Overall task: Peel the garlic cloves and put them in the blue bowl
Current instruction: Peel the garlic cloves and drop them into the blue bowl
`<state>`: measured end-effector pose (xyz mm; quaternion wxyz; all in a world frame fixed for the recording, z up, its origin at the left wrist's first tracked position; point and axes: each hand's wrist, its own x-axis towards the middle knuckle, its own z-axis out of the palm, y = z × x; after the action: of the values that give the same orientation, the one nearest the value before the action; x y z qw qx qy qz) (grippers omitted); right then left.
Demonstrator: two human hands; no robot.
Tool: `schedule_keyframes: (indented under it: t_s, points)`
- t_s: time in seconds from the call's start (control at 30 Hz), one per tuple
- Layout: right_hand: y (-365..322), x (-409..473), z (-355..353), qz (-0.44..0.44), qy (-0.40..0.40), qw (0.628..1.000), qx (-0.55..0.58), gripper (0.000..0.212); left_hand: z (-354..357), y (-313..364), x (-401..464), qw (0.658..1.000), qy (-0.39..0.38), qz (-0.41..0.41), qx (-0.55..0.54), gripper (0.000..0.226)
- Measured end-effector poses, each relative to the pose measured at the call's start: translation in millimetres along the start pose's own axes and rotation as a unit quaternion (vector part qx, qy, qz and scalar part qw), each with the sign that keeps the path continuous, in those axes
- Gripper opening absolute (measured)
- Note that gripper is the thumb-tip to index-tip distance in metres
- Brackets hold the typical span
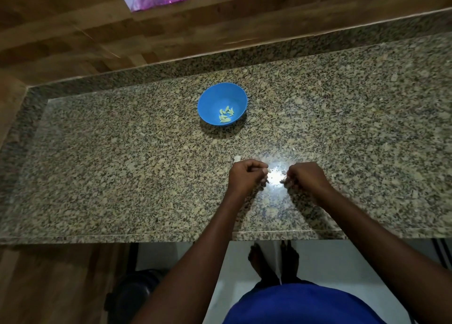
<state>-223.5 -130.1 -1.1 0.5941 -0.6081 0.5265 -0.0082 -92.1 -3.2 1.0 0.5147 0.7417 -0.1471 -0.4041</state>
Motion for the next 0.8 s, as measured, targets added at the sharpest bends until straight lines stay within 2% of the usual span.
schedule_keyframes:
  t_s: [0.1,0.2,0.3,0.37,0.47,0.53,0.67,0.8]
  points:
    - [16.1,4.0,-2.4,-0.116,0.080,0.976,-0.168,0.021,5.9,-6.1,13.5,0.999,0.027,-0.023,0.014,0.006]
    - [26.8,7.9,-2.5,-0.157,0.116,0.949,-0.247,0.021,14.7,-8.3,29.5,0.995,0.068,-0.006,0.067,0.014]
    - [30.2,13.0,-2.0,-0.168,0.130,0.940,-0.267,0.021,19.7,-7.8,41.6,0.991,0.086,0.023,0.104,0.022]
    - [30.7,12.3,-2.5,-0.176,0.130,0.939,-0.264,0.024,19.1,-6.4,39.7,0.992,0.091,0.021,0.081,0.027]
    - [29.9,9.2,-6.0,-0.174,0.103,0.954,-0.222,0.026,13.1,-11.8,28.0,0.984,0.111,0.050,0.127,0.025]
    - [27.6,6.5,-9.7,-0.161,0.075,0.967,-0.181,0.029,11.9,-15.5,19.5,0.961,0.108,0.110,0.230,0.021]
    - [20.6,-1.2,-19.8,-0.121,0.089,0.981,-0.119,0.041,42.3,-8.1,27.8,0.917,-0.024,0.214,0.337,0.031]
    - [21.1,-3.0,-28.5,-0.052,0.141,0.988,-0.044,0.058,77.6,3.2,57.2,0.817,-0.090,0.294,0.488,0.049]
